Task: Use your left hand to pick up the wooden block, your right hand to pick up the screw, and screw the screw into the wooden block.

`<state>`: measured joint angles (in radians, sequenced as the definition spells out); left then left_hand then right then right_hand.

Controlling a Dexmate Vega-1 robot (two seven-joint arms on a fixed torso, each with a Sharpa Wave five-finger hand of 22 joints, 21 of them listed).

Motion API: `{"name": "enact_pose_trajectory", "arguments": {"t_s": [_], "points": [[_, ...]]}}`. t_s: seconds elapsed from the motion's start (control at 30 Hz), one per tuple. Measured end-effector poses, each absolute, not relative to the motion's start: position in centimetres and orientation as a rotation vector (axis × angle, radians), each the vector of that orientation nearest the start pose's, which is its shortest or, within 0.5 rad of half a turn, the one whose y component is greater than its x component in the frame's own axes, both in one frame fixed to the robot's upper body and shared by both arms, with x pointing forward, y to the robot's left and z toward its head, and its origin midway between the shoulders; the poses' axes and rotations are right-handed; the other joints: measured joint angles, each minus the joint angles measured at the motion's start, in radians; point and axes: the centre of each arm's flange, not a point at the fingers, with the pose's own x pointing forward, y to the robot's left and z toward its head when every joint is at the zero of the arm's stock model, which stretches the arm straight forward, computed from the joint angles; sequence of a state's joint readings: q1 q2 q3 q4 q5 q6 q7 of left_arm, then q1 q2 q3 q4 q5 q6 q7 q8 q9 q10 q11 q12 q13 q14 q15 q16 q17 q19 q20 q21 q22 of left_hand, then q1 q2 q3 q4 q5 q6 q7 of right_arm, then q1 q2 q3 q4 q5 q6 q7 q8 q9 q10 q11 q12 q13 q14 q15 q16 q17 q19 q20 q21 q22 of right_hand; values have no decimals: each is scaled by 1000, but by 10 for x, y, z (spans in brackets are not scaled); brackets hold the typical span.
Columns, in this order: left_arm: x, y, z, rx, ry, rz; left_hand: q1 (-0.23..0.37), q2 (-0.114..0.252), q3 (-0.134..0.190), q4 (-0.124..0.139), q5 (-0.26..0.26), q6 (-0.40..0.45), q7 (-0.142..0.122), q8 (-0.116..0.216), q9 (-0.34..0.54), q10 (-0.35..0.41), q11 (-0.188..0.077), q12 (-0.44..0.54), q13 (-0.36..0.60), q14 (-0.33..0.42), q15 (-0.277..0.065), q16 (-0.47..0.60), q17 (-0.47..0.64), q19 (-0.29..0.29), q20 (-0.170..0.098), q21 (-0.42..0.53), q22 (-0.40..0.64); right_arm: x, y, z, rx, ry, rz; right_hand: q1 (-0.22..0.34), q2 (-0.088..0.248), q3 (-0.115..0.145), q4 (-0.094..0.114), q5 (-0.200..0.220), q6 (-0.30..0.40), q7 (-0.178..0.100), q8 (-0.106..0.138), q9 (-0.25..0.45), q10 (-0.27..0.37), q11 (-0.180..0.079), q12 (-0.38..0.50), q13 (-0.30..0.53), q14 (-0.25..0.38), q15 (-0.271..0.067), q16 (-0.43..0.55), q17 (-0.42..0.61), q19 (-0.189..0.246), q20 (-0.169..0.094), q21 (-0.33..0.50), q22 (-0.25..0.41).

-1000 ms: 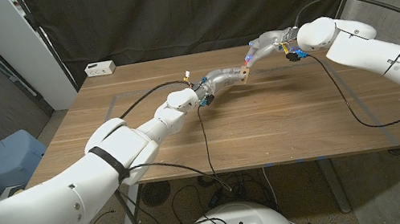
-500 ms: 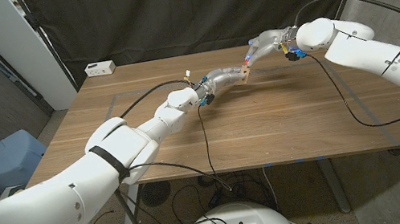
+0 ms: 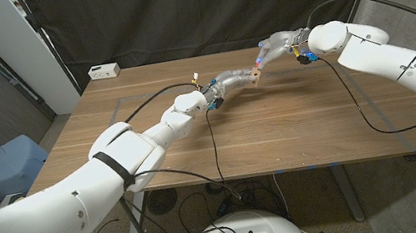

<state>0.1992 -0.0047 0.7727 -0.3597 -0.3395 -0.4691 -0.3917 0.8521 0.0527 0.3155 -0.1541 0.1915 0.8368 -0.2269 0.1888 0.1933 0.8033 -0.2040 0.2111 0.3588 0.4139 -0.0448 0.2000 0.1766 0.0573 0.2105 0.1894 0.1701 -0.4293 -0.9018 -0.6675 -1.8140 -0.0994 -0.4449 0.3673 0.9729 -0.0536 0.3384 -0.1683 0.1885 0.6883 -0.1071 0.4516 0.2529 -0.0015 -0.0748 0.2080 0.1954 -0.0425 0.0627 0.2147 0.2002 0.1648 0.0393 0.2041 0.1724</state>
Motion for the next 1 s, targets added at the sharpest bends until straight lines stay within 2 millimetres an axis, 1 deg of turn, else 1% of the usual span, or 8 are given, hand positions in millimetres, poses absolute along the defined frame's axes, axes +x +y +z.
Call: {"name": "enact_pose_trajectory", "arguments": {"t_s": [0.13,0.23,0.37,0.43,0.47,0.67,0.8,1.0], "points": [[715,37,31,456,-513,-712,0,0,0,0,0,0,0,0,0,0,0,0,1,0,0,0,0,0,0,0,0,597,-247,140,-1238,-357,193,0,0,0,0,0,18,-10,4,1,13,-2,0,0,11,-4,4,0,8,0,0,0],[715,38,30,455,-519,-716,0,0,0,0,0,0,0,0,0,0,0,0,0,0,0,0,0,0,0,0,0,596,-246,139,-1238,-360,190,0,0,8,0,0,27,-9,11,1,18,-7,6,0,15,-8,4,0,12,-3,0,0],[714,38,29,453,-526,-720,0,0,0,-1,0,0,0,0,0,0,0,0,-2,0,0,0,2,0,0,0,0,596,-246,139,-1238,-363,184,0,0,8,0,-4,40,-14,19,1,40,-11,7,0,18,-7,4,0,16,2,0,0],[713,38,29,453,-528,-722,0,0,0,-1,0,0,0,0,0,0,0,0,-2,0,0,0,3,0,0,0,0,595,-246,139,-1237,-365,183,9,-2,8,0,-4,45,-10,19,1,41,-9,7,0,25,-8,4,0,20,-2,0,0],[713,38,29,453,-529,-723,0,0,-1,-1,0,0,0,0,0,0,0,0,-2,0,0,0,3,0,0,0,0,595,-246,138,-1237,-365,183,9,-1,8,0,-4,48,-13,25,1,41,-9,7,0,27,-9,4,0,21,-4,0,0],[713,39,29,453,-533,-726,0,0,-1,-1,0,0,0,0,0,0,0,0,-2,0,0,0,3,0,0,0,0,594,-245,138,-1238,-366,176,9,-1,8,0,-4,62,-13,35,5,46,-14,7,0,27,-9,8,0,26,1,0,0],[713,39,29,453,-534,-727,0,0,-1,-1,0,0,0,0,0,0,0,0,-2,0,0,0,3,0,0,0,0,593,-245,138,-1239,-365,172,9,-2,6,2,-8,75,-15,43,10,59,-12,7,0,34,-9,8,0,32,-4,0,0],[712,39,29,454,-533,-728,0,0,-2,-2,0,0,0,0,0,0,0,0,-2,0,0,0,0,0,0,0,0,592,-246,137,-1240,-361,162,-16,-27,-5,13,-8,89,-14,58,15,70,-13,7,0,43,-15,8,0,32,-4,0,0]]}}
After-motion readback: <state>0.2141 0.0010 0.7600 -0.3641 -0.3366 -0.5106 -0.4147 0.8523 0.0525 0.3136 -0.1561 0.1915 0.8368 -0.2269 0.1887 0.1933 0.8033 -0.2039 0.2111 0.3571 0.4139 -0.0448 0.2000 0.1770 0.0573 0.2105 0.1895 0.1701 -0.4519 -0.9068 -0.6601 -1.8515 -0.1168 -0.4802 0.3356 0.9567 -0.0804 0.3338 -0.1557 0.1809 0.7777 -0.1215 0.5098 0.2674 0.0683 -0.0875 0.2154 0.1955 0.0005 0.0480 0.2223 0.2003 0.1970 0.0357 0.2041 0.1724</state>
